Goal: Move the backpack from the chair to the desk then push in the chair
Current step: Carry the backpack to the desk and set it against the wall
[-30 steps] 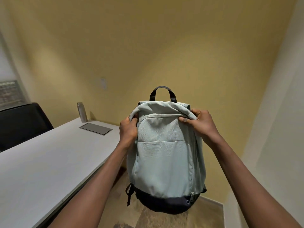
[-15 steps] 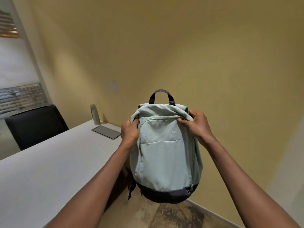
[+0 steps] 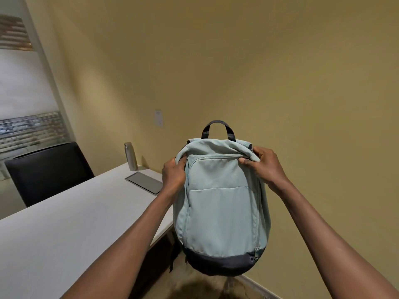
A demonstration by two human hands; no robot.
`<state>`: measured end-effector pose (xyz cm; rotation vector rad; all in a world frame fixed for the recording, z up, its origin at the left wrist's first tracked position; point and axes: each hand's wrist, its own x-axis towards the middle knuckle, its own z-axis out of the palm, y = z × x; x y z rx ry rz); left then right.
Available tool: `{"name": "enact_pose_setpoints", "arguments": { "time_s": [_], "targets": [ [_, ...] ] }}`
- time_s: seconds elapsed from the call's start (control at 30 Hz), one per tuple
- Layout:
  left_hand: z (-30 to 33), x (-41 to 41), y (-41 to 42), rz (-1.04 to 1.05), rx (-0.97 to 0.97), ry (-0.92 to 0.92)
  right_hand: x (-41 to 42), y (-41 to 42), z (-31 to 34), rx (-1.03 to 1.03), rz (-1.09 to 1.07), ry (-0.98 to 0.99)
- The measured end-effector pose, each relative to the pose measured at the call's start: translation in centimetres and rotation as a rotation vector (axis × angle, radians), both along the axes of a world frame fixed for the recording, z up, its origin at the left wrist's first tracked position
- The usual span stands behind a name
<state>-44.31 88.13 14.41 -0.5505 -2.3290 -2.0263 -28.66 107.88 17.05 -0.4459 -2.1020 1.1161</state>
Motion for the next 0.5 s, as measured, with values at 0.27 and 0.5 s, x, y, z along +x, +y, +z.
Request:
{"name": "enact_pose_setpoints", "arguments": {
  "time_s": [0.27,0.5],
  "targets": [
    [-0.5,-7.1,2.1,-0.009,0.018,-0.04,-8.2,2.6,-0.7,0.003,0.039,0.029],
    [-1.9,-15.4,5.0,0.054,0.011,-0.006,-18.0,6.8,-2.3,0.01,0.099,0.012]
  ]
}}
